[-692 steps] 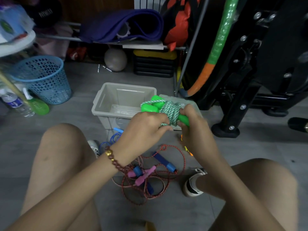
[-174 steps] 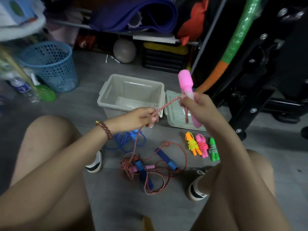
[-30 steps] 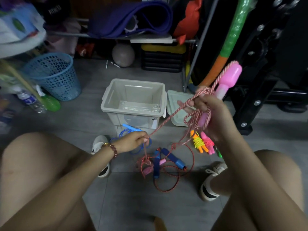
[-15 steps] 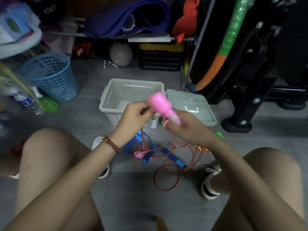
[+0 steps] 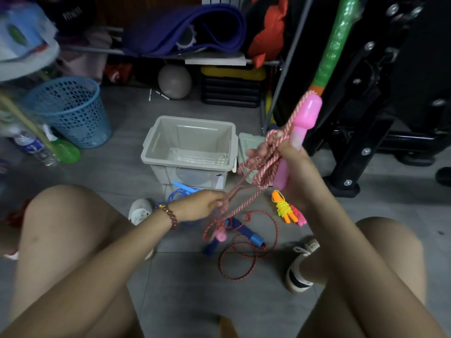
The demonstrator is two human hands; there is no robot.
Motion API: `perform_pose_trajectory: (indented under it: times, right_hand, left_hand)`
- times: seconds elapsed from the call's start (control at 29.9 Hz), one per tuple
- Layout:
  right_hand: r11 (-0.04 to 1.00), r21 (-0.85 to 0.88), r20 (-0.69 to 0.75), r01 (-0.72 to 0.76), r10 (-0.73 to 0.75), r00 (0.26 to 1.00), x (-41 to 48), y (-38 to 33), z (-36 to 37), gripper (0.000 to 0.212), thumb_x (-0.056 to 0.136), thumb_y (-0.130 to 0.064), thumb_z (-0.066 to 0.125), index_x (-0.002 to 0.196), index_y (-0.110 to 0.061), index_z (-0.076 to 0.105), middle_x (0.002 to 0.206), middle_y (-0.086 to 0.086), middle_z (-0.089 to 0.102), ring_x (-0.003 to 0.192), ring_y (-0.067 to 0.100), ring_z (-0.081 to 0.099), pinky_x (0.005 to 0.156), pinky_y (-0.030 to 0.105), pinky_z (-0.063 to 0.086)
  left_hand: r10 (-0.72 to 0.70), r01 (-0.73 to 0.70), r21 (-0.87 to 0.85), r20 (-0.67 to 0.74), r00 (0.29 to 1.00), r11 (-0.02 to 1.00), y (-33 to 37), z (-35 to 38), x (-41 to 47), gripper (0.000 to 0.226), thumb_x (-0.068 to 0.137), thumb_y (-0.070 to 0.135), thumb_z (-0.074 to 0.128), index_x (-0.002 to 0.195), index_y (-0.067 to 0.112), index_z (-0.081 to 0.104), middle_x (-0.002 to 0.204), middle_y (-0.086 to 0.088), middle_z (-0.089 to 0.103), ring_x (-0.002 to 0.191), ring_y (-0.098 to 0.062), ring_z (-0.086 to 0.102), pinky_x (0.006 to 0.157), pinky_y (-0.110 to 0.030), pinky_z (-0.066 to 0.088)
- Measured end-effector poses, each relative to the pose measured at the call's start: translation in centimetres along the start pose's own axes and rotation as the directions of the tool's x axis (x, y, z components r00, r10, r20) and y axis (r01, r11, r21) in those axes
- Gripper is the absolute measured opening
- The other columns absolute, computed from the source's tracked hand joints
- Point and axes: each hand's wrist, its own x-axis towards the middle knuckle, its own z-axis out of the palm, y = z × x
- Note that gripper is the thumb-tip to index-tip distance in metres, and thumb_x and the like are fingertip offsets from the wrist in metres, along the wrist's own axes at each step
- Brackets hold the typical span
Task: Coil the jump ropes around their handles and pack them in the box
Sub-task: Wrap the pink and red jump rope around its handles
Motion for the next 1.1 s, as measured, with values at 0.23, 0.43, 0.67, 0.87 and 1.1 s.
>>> perform_pose_trajectory:
  times: [0.23,0.43,0.67,0.87,1.1]
  right_hand:
    - [0.775,-0.622,-0.101,0.115,-0.225,0.969,0.0,-0.1,-1.3,0.017,0.088,-0.015,0.053,0.081,0.001,0.051,0.063,0.009,0.052,0.048,0.009,0.042,0.045,0.021,0.037]
    - [0.421,-0.9,0.009,0.114,-0.243,0.97,0.3,1.3,-1.1,0.027,0.085,-0.023,0.063,0.101,-0.005,0.05,0.084,0.01,0.058,0.073,0.027,0.055,0.067,0.04,0.044]
    - [0.513,-0.837,0.176,0.192,-0.08,0.981,0.8,2.6,-0.3,0.06,0.082,-0.016,0.067,0.13,-0.03,0.035,0.098,0.001,0.063,0.075,0.023,0.061,0.068,0.034,0.047]
    - [0.564,-0.789,0.178,0.243,-0.168,0.97,0.8,1.9,0.4,0.011,0.087,-0.007,0.06,0.087,-0.018,0.056,0.07,-0.007,0.057,0.058,0.004,0.048,0.056,0.022,0.038]
    - [0.941,-0.269,0.122,0.207,-0.18,0.976,0.8,0.5,0.1,0.009,0.085,-0.018,0.052,0.094,-0.018,0.052,0.102,0.0,0.072,0.086,0.007,0.063,0.078,0.028,0.045]
  left_hand:
    - [-0.05,0.002,-0.124,-0.382,0.923,0.992,0.4,-2.7,-0.6,0.039,0.093,-0.002,0.047,0.077,0.033,0.053,0.073,0.011,0.062,0.072,0.005,0.058,0.077,-0.02,0.045]
    - [-0.05,-0.202,-0.317,-0.636,0.77,0.927,4.3,-4.4,-1.6,0.034,0.086,0.0,0.06,0.085,0.034,0.061,0.075,0.011,0.065,0.069,0.004,0.061,0.072,-0.025,0.056]
    - [0.067,-0.289,-0.259,-0.627,0.776,0.921,6.2,-5.1,-2.0,0.029,0.075,0.006,0.075,0.077,0.032,0.062,0.066,0.016,0.062,0.061,0.008,0.054,0.06,-0.01,0.042]
    - [0.099,-0.379,-0.32,-0.637,0.765,0.868,6.8,-5.1,-2.3,0.016,0.08,0.019,0.069,0.082,0.031,0.06,0.075,0.014,0.06,0.069,0.002,0.053,0.064,-0.021,0.046]
    - [0.043,-0.042,-0.049,0.03,0.999,0.998,4.1,-1.3,-0.1,0.018,0.097,0.012,0.047,0.095,0.002,0.062,0.096,-0.01,0.065,0.09,-0.021,0.059,0.084,-0.028,0.044]
